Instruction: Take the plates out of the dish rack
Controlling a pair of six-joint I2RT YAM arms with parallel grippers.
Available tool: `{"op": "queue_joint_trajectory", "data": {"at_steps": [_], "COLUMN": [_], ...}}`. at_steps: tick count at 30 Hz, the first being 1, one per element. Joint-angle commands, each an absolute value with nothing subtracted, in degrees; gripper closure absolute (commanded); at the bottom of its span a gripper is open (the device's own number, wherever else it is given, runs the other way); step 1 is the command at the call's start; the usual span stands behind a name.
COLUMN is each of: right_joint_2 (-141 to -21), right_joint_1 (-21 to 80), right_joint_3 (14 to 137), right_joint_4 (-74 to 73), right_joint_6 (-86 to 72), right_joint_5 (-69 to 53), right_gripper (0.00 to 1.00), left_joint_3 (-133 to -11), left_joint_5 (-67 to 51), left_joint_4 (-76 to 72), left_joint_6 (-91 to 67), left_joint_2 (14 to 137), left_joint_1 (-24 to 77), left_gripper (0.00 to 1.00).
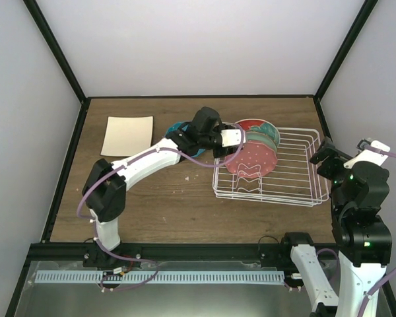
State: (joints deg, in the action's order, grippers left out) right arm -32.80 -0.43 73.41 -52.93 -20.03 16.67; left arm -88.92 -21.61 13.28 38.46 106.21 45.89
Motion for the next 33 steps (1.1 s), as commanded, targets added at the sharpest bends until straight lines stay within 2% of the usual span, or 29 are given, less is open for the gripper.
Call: {"op": "queue_joint_trajectory", "data": {"at_steps": [1, 11, 19, 23, 29, 33], "right_joint_2": [-31.66, -31.32, -31.29, -31.14, -30.86, -30.69], "right_joint_1": [0.26, 0.26, 0.22, 0.26, 0.26, 0.26], "right_joint_3": [75.94, 77.66, 78.64, 78.73, 78.57, 78.32], "right_joint_4": [-54.16, -55.96, -56.84, -57.12, -57.39, -57.39], "right_joint_6": [-18.83, -18.03, -17.49, -17.44, -17.41, -17.56], "right_joint_5": [18.30, 19.38, 19.83, 19.95, 19.95, 19.78], "right_gripper": [0.00, 0.00, 0.00, 0.00, 0.00, 0.00], "left_joint_3": [-88.86, -91.61, -92.79, -92.81, -92.88, -92.86], "left_joint_5": [-18.82, -16.40, -14.21, -12.69, -7.91, -3.86], "left_joint_4": [11.43, 10.27, 9.89, 9.27, 7.56, 6.50], "left_joint_6": [41.90, 42.16, 41.62, 40.94, 39.58, 38.75], "left_joint_2": [108.75, 114.03, 116.68, 117.11, 115.94, 114.33], "left_joint_1": [47.39, 48.82, 49.67, 50.00, 50.94, 51.87], "left_gripper": [0.53, 0.57, 0.64, 0.73, 0.94, 0.96]}}
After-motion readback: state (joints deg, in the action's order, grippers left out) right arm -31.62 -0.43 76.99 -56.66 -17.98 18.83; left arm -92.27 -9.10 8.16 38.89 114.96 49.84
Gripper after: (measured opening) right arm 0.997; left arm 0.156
